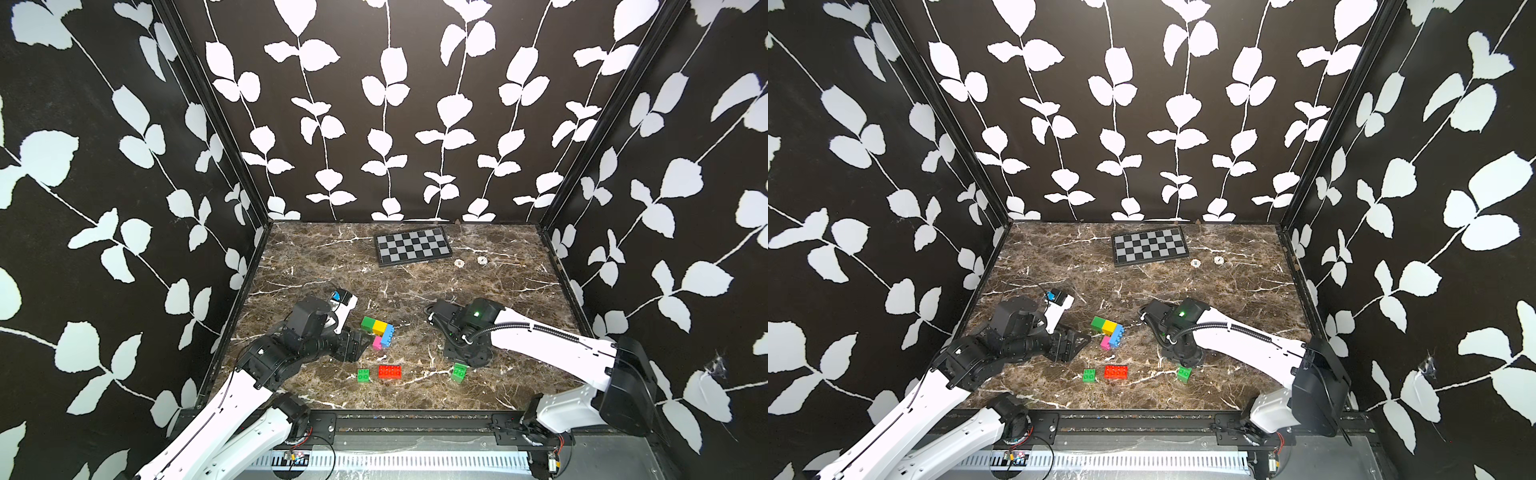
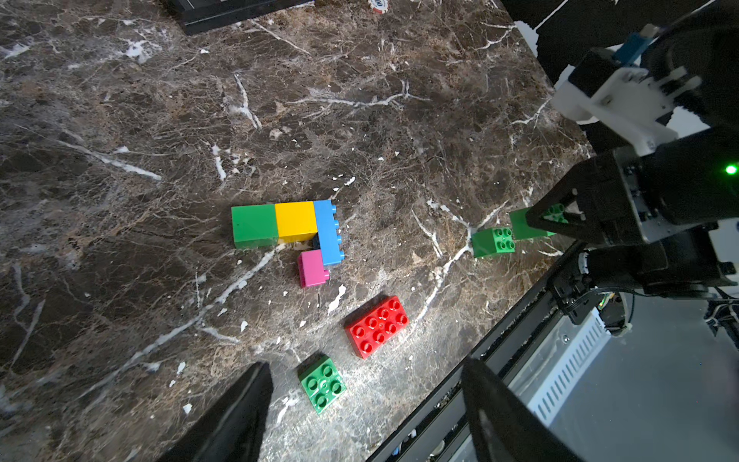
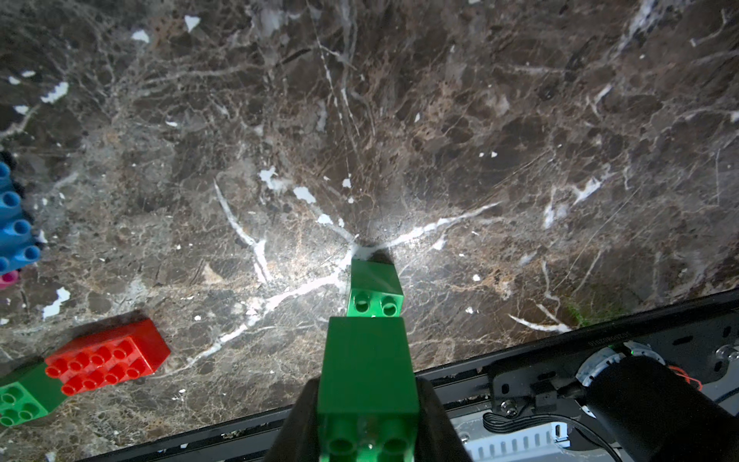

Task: Assemble the letter r with lego
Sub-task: Assemble the lego brick with the lego brick.

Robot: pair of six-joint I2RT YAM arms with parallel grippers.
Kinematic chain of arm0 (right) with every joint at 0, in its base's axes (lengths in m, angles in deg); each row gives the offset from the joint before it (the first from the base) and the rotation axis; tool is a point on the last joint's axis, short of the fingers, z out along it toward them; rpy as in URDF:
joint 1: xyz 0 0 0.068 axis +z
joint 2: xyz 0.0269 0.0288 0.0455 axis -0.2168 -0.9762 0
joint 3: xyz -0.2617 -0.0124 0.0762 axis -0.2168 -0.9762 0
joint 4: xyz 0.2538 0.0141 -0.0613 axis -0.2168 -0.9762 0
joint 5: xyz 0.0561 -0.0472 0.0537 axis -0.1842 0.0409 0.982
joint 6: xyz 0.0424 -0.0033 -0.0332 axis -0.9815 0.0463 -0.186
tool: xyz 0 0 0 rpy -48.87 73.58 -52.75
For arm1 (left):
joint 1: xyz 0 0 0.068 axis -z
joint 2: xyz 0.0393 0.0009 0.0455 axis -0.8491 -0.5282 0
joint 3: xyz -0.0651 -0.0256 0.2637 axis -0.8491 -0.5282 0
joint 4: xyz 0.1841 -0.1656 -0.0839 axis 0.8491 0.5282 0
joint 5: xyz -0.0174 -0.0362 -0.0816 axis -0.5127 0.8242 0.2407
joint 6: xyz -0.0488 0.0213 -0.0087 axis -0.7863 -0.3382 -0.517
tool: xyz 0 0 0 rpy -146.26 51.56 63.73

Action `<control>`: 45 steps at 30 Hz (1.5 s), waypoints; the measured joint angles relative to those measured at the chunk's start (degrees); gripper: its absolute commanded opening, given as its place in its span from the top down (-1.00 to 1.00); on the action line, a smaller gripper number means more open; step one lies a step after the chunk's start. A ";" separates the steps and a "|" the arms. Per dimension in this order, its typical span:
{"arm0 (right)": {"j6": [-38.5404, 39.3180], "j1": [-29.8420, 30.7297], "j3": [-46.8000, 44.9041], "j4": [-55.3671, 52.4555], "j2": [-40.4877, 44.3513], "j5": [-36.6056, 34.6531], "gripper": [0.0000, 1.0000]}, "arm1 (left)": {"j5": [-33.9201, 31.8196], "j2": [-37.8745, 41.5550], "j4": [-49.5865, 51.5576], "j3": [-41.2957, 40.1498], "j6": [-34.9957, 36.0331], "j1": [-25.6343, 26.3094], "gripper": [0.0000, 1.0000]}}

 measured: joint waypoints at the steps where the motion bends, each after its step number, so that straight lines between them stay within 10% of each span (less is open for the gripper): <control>1: -0.11 -0.35 -0.70 0.26 0.37 0.28 1.00 | 0.04 0.04 -0.04 0.00 0.02 0.00 -0.55; 45: -3.65 -2.19 -8.20 7.28 3.80 4.02 1.00 | 1.97 -2.45 -1.11 -0.26 0.15 0.00 -0.57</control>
